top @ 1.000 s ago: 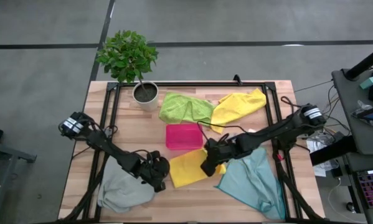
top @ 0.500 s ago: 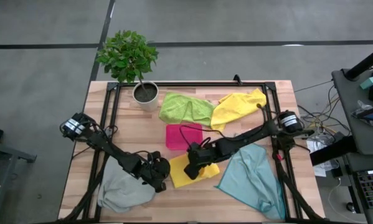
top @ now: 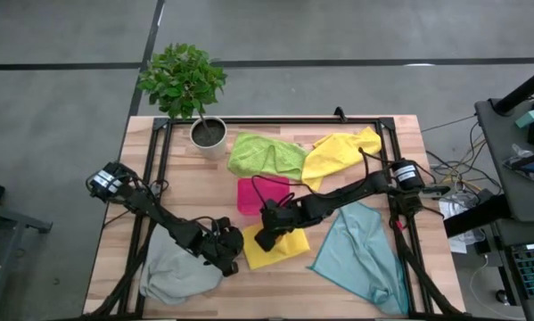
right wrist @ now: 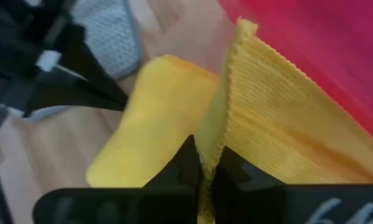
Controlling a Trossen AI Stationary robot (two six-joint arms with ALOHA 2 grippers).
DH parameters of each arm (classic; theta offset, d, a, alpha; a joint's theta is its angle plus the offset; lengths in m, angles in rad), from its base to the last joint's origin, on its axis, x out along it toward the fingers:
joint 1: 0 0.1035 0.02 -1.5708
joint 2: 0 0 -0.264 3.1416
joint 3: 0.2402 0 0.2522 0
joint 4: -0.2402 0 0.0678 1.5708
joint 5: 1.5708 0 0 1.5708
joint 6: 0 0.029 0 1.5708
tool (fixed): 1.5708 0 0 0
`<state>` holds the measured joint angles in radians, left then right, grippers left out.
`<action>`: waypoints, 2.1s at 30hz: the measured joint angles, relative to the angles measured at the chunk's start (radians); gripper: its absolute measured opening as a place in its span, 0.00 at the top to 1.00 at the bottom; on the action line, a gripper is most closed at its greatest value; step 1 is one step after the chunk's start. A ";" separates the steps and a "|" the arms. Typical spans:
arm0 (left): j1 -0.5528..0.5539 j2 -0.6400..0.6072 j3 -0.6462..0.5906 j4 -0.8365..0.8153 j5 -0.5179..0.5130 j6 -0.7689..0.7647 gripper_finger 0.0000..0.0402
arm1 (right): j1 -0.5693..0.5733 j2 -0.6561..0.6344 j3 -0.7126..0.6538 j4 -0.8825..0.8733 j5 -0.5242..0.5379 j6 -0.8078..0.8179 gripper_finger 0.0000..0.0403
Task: Fold microfiber towels
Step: Fold the bottom yellow microfiber cloth
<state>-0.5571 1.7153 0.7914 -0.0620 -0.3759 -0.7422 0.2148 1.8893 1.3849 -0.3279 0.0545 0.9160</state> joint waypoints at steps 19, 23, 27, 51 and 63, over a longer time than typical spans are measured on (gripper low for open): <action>0.001 0.000 0.000 0.003 -0.005 -0.006 1.00 | 0.001 0.049 -0.001 0.103 -0.076 -0.057 0.91; 0.001 0.000 0.000 0.009 -0.008 -0.006 1.00 | 0.003 0.078 0.003 0.142 -0.094 -0.055 0.82; 0.001 0.000 0.000 0.013 -0.008 -0.005 1.00 | 0.002 0.084 0.006 0.158 -0.090 -0.084 0.73; 0.001 0.000 0.000 0.027 -0.008 0.000 1.00 | -0.002 0.006 0.031 0.098 -0.089 -0.229 0.52; 0.001 0.000 -0.001 0.025 -0.008 0.000 1.00 | 0.089 -0.045 0.020 0.070 -0.051 -0.534 0.55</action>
<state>-0.5564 1.7148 0.7901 -0.0368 -0.3836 -0.7425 0.3035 1.8446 1.4045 -0.2576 0.0039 0.3819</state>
